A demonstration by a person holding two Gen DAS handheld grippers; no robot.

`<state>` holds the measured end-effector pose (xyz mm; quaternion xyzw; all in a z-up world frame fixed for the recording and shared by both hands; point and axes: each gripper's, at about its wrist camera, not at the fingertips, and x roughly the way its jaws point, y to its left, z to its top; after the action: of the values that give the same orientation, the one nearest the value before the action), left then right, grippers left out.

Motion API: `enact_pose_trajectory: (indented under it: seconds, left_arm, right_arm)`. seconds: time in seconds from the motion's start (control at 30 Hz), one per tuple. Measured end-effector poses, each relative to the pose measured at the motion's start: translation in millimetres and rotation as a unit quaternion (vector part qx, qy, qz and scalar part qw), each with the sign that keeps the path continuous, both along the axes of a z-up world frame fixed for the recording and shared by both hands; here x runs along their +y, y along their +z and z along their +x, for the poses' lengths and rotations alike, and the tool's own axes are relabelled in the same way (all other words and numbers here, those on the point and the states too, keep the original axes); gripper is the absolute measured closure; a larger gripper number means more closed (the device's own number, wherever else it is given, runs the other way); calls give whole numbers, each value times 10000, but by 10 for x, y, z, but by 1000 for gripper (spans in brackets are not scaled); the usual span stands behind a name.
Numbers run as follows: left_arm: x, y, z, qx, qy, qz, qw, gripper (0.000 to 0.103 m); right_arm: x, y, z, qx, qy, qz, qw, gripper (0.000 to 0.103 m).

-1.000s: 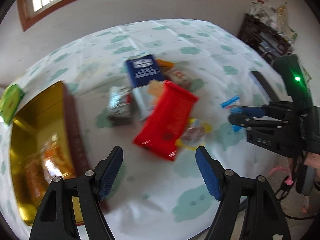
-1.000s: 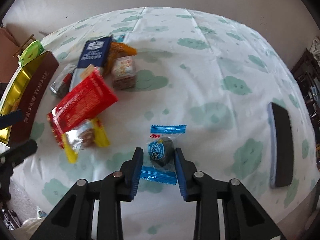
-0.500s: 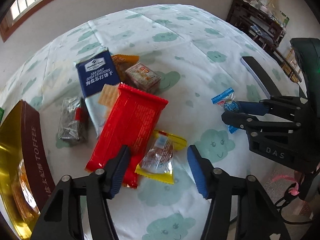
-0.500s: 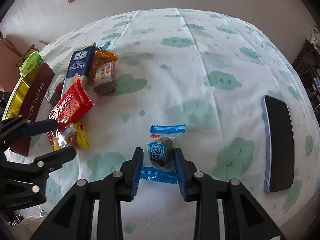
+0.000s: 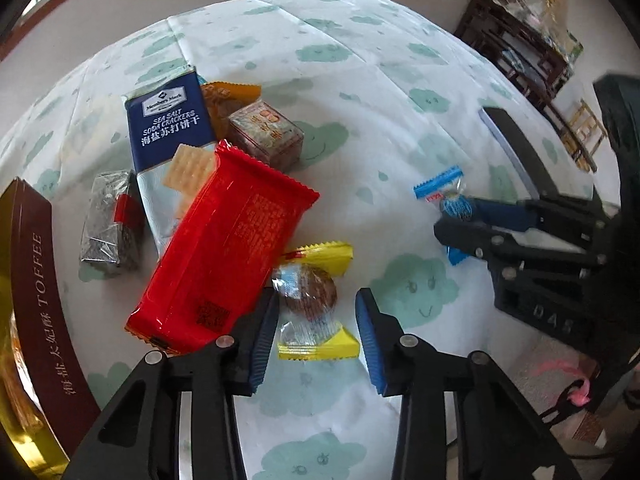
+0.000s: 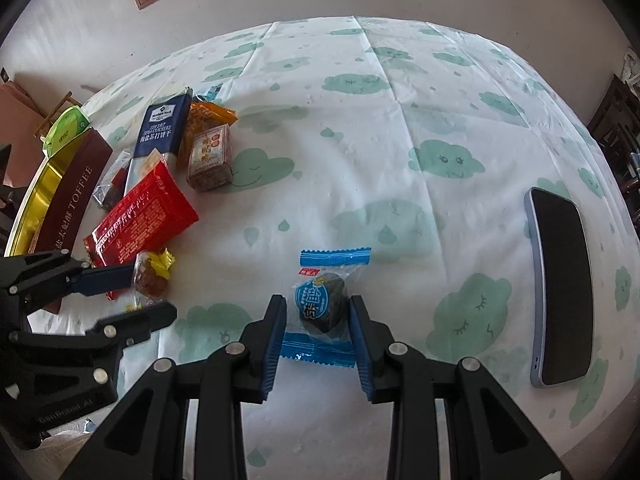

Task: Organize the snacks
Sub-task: 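Grasp the yellow-wrapped candy with the left tool while the right tool grasps a blue-wrapped candy, then carry the yellow candy into the tin and open the left tool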

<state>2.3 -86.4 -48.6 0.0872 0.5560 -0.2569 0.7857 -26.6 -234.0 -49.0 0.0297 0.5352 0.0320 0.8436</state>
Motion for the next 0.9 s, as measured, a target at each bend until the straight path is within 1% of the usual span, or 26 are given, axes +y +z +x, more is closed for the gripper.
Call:
enact_pose_trajectory:
  seconds: [0.07,0.1,0.13,0.23,0.43,0.6,0.7,0.83,0.9]
  left_arm:
    - [8,2,18,22,75,-47,10000,68]
    - [8,5,23,12,105,-40,9999,74]
    - [7,4,27,6,119,-31,9999,76]
    - [36,9,37,65,163,-75,9998,79]
    - [79,96,-56,29,112,-148,9998,79]
    - [164,248,-129,-105,178,-176,9996,79]
    - [237,374,-155,-278,271,-173,9991,79]
    - [439,597,-138,-674,519,-91,9963,79]
    - [600,706,-97,-901,705,-22,9934,79]
  right_arm:
    - [-1,-1,-4,0,2,-3,10000,71]
    - [-1,-3,-3,2,8,-11,10000,71]
    - [2,-4,-1,6,9,-17,10000,71]
    - [4,-4,0,10,25,-39,10000,71]
    - [7,-6,-4,6,27,-70,10000,71]
    - [25,-5,5,10,27,-131,9999,71]
    - [35,-4,6,21,28,-180,9998,71]
    - [46,-6,4,31,23,-232,9997,71]
    - [52,-10,8,44,18,-252,9997,71]
